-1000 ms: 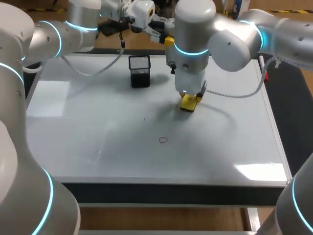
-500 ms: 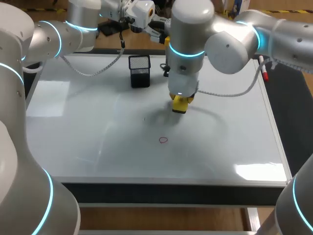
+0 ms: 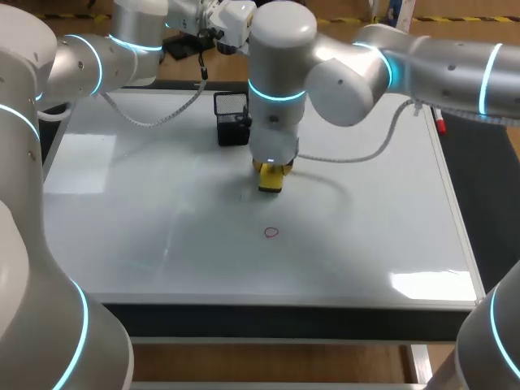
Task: Pick up the inspection probe, press it on each red-marked spot on the whiteboard one by one, put down the probe, pick up the eraser, and wipe off all the red marks.
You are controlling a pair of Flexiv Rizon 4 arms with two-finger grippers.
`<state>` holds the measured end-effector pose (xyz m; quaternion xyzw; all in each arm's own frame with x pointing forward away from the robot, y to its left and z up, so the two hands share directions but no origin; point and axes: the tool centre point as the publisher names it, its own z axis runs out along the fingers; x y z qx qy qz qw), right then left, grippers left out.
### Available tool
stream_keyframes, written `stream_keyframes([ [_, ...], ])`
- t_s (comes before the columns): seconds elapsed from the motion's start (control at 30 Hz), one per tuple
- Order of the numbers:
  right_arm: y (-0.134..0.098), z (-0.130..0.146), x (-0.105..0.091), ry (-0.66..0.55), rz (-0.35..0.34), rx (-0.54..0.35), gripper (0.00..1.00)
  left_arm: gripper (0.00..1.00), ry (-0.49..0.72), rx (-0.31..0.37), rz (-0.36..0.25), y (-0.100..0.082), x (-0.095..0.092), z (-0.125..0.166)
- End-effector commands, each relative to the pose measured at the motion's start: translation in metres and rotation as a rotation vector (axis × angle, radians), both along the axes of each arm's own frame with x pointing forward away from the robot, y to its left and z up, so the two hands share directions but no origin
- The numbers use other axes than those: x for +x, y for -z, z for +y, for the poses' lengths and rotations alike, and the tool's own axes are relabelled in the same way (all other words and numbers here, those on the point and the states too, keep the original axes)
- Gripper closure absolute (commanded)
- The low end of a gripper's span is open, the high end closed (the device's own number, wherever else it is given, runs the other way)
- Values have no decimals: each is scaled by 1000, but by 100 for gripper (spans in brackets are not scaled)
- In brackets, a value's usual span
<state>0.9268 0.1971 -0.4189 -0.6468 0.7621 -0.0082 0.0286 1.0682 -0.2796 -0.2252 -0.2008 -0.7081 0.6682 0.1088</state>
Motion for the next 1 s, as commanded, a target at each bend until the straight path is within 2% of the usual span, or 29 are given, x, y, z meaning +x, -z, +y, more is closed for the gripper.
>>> stream_keyframes([
  [0.03, 8, 2, 6, -1, 11, -8, 100, 100, 269, 30, 12, 2, 8, -1],
  [0.37, 17, -20, 3, 46, 34, -20, 100, 100, 269, 30, 12, 2, 8, -1],
  [1.0, 25, -90, -9, 202, 55, -60, 100, 100, 269, 30, 12, 2, 8, -1],
])
